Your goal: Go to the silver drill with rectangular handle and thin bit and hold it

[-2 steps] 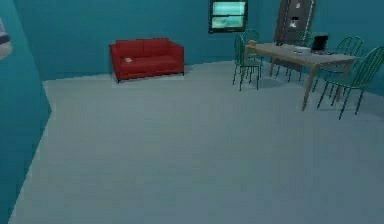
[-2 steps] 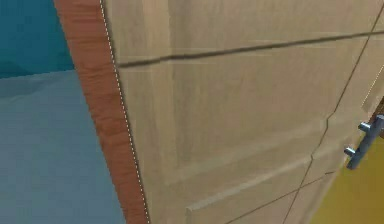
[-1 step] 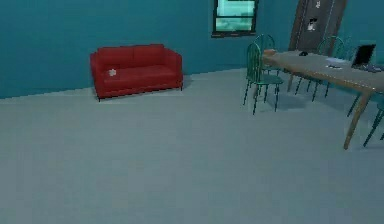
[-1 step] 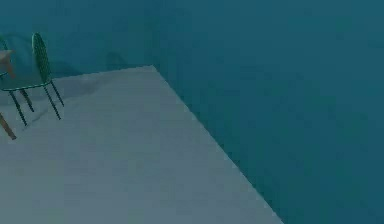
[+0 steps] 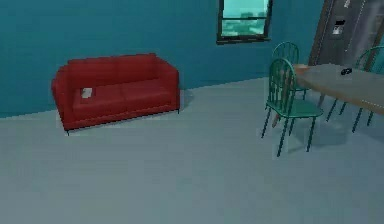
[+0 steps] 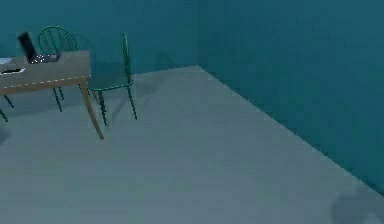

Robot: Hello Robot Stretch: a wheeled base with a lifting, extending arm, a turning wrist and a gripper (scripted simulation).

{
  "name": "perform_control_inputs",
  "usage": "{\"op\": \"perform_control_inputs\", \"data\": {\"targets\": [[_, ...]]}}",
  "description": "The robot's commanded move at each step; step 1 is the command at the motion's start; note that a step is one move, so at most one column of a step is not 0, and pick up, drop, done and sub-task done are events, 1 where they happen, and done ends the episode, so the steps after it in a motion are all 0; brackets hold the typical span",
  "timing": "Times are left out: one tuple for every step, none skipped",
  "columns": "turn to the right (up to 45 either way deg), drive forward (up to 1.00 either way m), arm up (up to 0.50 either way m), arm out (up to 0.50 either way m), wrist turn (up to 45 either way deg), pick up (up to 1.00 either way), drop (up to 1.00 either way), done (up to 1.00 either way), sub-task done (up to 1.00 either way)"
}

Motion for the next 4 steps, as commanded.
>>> {"op": "perform_control_inputs", "data": {"targets": [[0.0, 1.0, 0.0, 0.0, 0.0, 0.0, 0.0, 0.0, 0.0], [3.0, 0.0, 0.0, 0.0, 0.0, 0.0, 0.0, 0.0, 0.0], [0.0, 1.0, 0.0, 0.0, 0.0, 0.0, 0.0, 0.0, 0.0], [15.0, 0.0, 0.0, 0.0, 0.0, 0.0, 0.0, 0.0, 0.0]]}}
